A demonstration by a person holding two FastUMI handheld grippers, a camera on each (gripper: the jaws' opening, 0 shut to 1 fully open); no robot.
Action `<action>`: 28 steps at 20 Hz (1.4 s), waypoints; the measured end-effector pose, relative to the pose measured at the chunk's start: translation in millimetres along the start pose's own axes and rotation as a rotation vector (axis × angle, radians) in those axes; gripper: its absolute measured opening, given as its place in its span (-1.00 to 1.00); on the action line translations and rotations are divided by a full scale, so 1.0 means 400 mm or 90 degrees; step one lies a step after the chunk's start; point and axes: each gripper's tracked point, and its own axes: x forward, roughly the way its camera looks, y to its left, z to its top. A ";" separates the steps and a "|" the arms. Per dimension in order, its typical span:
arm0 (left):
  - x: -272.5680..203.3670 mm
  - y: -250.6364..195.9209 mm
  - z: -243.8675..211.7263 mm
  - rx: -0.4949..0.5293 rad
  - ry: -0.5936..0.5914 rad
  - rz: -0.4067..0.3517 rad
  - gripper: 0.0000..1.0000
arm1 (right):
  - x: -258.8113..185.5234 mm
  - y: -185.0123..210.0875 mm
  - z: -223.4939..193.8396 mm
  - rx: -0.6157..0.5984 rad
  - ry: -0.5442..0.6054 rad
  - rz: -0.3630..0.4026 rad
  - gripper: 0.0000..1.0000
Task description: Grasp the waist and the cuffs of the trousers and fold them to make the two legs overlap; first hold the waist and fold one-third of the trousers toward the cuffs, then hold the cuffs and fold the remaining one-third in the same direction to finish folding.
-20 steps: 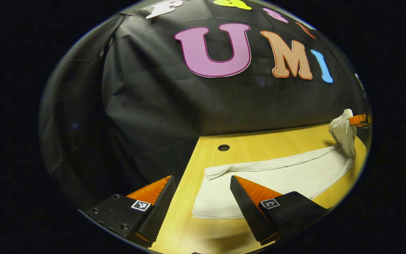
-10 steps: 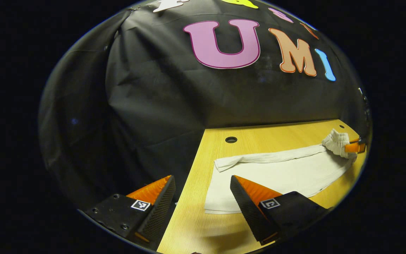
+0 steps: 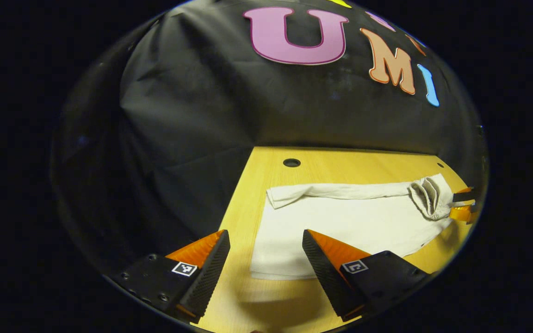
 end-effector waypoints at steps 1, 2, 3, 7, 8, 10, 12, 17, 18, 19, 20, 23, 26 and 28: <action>0.014 -0.002 -0.018 -0.015 0.012 -0.006 0.94 | -0.023 -0.004 0.001 -0.003 -0.001 -0.009 0.96; 0.030 -0.006 -0.034 -0.033 0.022 -0.011 0.94 | -0.053 -0.011 0.003 -0.008 -0.001 -0.017 0.96; 0.042 -0.008 -0.050 -0.050 0.033 -0.014 0.94 | -0.093 -0.016 -0.001 -0.015 0.001 -0.025 0.96; 0.073 -0.022 -0.110 -0.089 0.076 -0.021 0.92 | -0.166 0.000 -0.062 -0.037 0.017 -0.046 0.97; 0.076 -0.030 -0.118 -0.095 0.083 -0.023 0.92 | -0.176 0.008 -0.077 -0.043 0.021 -0.048 0.97; 0.081 -0.030 -0.115 -0.094 0.078 -0.019 0.94 | -0.176 0.024 -0.109 -0.049 0.031 -0.049 0.97; 0.082 -0.027 -0.120 -0.084 0.085 -0.011 0.93 | -0.156 0.033 -0.127 -0.047 0.034 -0.046 0.96; 0.089 -0.005 -0.125 -0.036 0.098 0.030 0.51 | -0.166 -0.012 -0.106 -0.042 0.024 -0.044 0.96; 0.087 -0.018 -0.129 -0.039 0.104 0.027 0.44 | -0.175 -0.031 -0.103 -0.041 0.022 -0.044 0.96; 0.085 -0.026 -0.128 -0.037 0.108 0.029 0.12 | -0.179 -0.040 -0.099 -0.039 0.019 -0.044 0.96; 0.089 -0.042 -0.121 -0.040 0.105 0.018 0.01 | -0.183 -0.049 -0.095 -0.037 0.013 -0.045 0.96; 0.098 -0.058 -0.113 -0.045 0.105 0.023 -0.89 | -0.193 -0.079 -0.095 -0.027 0.008 -0.041 0.97; 0.086 -0.082 -0.098 -0.061 0.118 0.020 -1.00 | -0.203 -0.106 -0.090 -0.015 -0.003 -0.045 0.96; 0.078 -0.113 -0.048 -0.067 0.088 0.010 -1.00 | -0.214 -0.129 -0.092 -0.002 -0.007 -0.048 0.96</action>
